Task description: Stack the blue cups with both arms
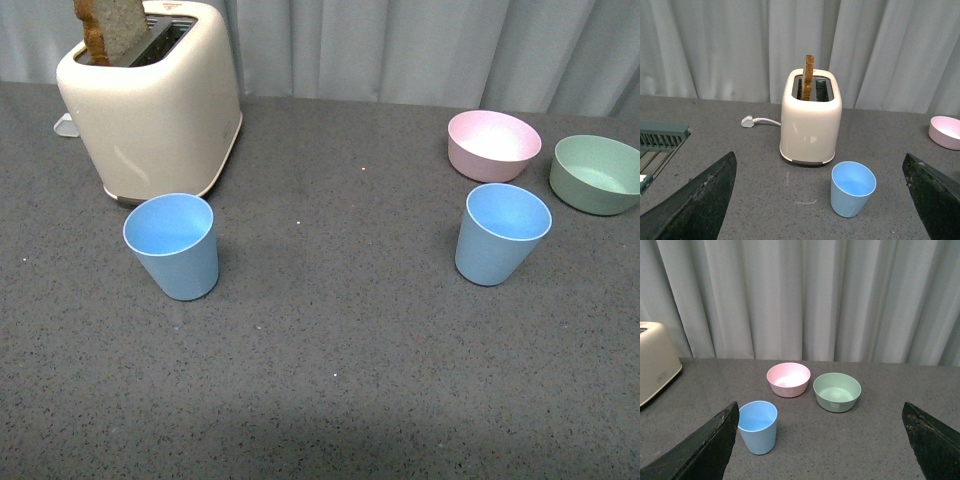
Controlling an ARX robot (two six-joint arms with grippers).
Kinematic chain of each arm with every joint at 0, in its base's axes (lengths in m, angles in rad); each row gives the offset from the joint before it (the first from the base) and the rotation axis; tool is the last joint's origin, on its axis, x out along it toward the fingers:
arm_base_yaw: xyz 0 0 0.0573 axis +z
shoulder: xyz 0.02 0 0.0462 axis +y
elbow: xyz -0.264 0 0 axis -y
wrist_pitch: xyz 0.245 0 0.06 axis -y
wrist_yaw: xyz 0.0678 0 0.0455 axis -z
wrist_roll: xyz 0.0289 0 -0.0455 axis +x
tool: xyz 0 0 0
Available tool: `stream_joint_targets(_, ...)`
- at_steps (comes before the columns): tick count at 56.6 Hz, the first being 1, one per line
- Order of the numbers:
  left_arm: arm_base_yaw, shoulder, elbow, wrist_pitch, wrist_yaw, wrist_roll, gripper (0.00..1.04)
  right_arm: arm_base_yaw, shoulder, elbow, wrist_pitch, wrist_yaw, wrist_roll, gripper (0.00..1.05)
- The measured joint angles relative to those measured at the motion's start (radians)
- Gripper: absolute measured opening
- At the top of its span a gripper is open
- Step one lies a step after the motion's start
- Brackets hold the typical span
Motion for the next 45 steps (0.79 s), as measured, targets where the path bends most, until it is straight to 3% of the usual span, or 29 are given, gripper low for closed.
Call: stream_joint_targets(45, 0.0, 0.0, 0.0, 0.0, 0.0, 0.0, 0.98, 0.0, 0.0, 0.0, 0.0, 0.0, 0.0, 0.95)
